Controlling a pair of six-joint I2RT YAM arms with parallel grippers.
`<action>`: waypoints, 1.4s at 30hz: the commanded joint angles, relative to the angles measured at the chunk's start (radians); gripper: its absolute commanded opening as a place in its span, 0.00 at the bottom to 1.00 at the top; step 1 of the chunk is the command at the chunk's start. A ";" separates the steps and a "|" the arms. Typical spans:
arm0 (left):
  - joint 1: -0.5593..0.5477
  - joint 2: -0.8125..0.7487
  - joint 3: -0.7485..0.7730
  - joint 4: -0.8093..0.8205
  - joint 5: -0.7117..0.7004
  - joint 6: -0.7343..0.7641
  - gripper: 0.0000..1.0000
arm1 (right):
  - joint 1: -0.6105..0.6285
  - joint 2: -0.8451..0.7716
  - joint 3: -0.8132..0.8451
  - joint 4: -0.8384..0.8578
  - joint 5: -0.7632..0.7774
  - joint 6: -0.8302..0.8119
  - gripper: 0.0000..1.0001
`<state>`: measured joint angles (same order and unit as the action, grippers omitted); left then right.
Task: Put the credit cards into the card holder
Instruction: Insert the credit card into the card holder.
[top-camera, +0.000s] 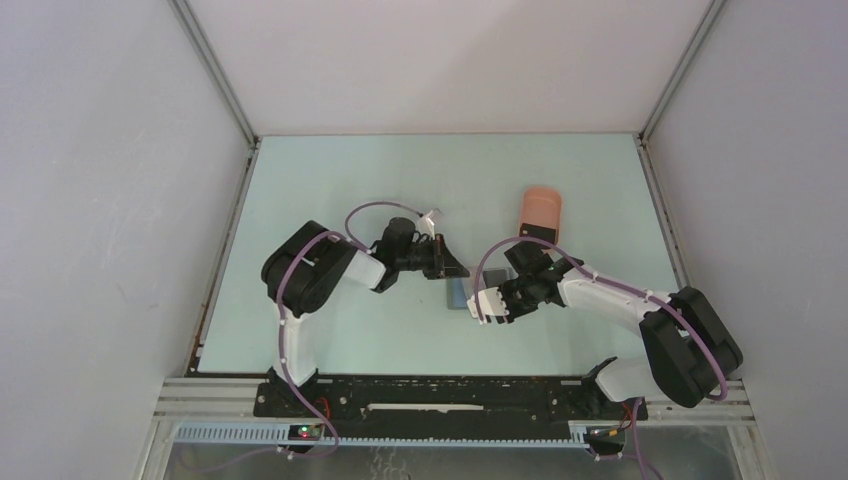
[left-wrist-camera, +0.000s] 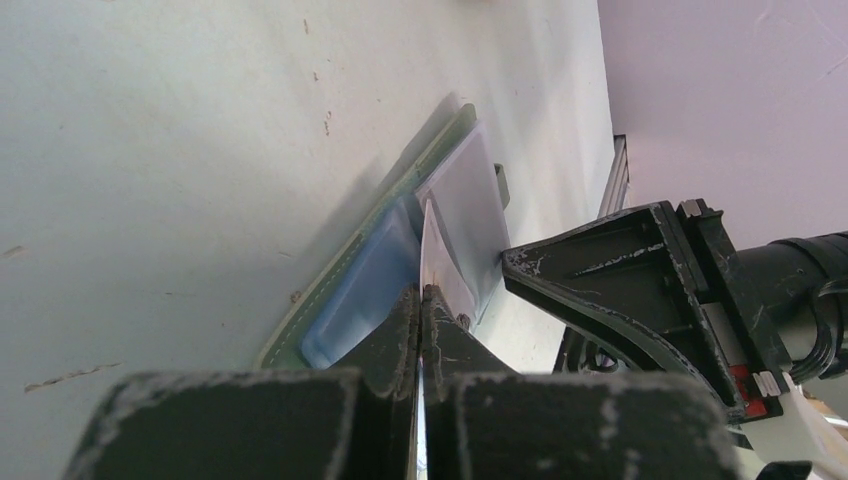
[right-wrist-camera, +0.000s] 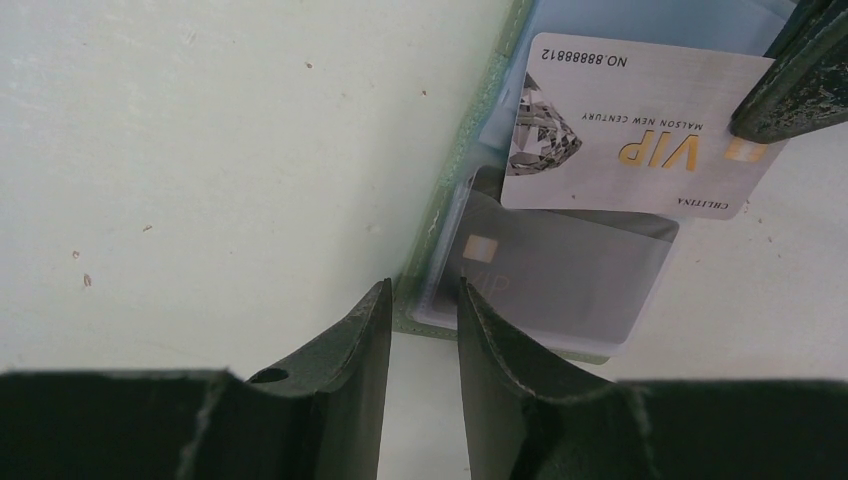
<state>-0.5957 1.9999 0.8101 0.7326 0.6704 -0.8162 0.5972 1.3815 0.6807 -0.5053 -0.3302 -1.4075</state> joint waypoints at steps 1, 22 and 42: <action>-0.008 0.008 -0.021 0.027 -0.055 -0.003 0.00 | 0.007 -0.018 0.020 -0.010 -0.002 0.010 0.38; -0.032 -0.079 -0.015 -0.048 -0.124 0.175 0.00 | 0.009 -0.023 0.020 -0.009 -0.007 0.015 0.38; -0.038 -0.137 -0.010 -0.144 -0.186 0.233 0.00 | 0.016 -0.018 0.026 -0.015 -0.004 0.019 0.38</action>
<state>-0.6300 1.8847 0.8059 0.6136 0.5243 -0.6186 0.6022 1.3815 0.6815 -0.5053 -0.3302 -1.4036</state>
